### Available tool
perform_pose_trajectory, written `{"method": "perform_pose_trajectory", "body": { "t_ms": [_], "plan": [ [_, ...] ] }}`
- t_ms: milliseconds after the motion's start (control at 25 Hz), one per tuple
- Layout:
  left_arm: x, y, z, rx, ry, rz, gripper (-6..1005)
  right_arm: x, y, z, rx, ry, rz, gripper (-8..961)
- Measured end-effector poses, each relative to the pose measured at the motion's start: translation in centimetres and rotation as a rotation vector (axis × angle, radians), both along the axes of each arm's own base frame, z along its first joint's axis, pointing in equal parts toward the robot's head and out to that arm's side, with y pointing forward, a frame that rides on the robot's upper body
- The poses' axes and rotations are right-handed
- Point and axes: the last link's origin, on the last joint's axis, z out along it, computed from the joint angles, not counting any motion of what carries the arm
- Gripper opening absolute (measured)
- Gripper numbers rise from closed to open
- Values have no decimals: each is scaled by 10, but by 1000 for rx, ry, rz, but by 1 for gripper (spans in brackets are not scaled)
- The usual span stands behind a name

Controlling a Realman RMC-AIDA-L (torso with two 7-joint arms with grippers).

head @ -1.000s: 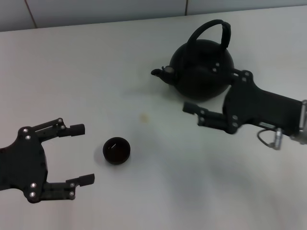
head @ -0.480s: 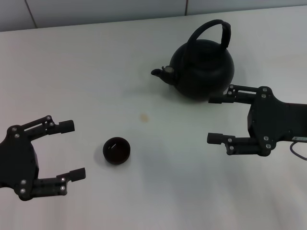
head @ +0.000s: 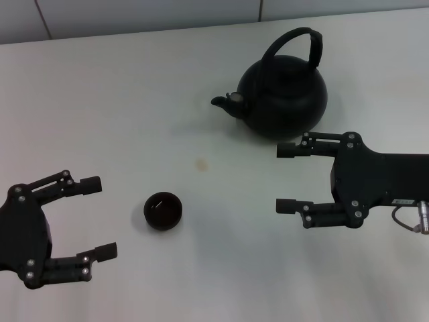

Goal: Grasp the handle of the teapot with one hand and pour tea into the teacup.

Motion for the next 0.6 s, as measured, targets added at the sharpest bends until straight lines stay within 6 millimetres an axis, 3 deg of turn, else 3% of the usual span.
{"method": "perform_pose_trajectory", "body": {
  "t_ms": [600],
  "plan": [
    [1, 3, -1, -5, 12, -6, 863, 0, -1, -3, 9, 3, -13, 741]
  ]
}}
